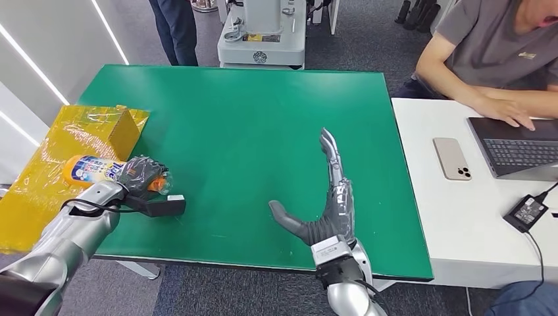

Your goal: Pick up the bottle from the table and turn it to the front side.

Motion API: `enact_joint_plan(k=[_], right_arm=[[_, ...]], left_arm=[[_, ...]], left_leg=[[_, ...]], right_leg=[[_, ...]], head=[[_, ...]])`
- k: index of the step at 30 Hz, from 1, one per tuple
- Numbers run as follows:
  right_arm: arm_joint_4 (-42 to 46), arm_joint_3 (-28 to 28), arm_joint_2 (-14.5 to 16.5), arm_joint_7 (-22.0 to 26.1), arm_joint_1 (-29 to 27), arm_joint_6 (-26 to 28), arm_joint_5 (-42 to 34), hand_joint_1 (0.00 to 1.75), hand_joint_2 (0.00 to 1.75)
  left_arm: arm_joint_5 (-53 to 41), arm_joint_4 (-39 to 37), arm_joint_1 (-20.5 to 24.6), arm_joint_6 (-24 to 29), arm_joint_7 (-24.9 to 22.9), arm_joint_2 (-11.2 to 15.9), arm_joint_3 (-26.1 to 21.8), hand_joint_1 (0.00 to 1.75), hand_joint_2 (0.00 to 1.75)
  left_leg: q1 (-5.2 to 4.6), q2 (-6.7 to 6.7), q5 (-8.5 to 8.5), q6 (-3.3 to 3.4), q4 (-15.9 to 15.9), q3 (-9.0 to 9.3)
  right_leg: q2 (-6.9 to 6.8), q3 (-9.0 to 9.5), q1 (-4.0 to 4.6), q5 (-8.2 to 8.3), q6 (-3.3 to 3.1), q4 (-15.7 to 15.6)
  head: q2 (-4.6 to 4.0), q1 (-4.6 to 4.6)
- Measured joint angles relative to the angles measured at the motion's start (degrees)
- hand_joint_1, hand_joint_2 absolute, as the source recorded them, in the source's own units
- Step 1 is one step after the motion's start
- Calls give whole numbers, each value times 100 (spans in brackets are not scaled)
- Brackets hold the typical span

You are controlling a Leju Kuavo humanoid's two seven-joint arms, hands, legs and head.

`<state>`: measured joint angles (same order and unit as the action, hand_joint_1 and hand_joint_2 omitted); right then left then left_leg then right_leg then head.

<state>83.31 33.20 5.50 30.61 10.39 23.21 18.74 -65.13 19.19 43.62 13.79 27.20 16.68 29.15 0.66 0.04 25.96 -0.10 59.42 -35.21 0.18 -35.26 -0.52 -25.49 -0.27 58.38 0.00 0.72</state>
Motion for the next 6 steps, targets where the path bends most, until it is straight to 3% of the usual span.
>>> enact_joint_plan(k=[6], right_arm=[[-99,0,7,44,49,45,-26,0,175]], left_arm=[[-17,-36,52,-88,-95,-34,1,0,175]], left_leg=[[0,0,0,0,0,0]], right_leg=[[0,0,0,0,0,0]], head=[[0,0]])
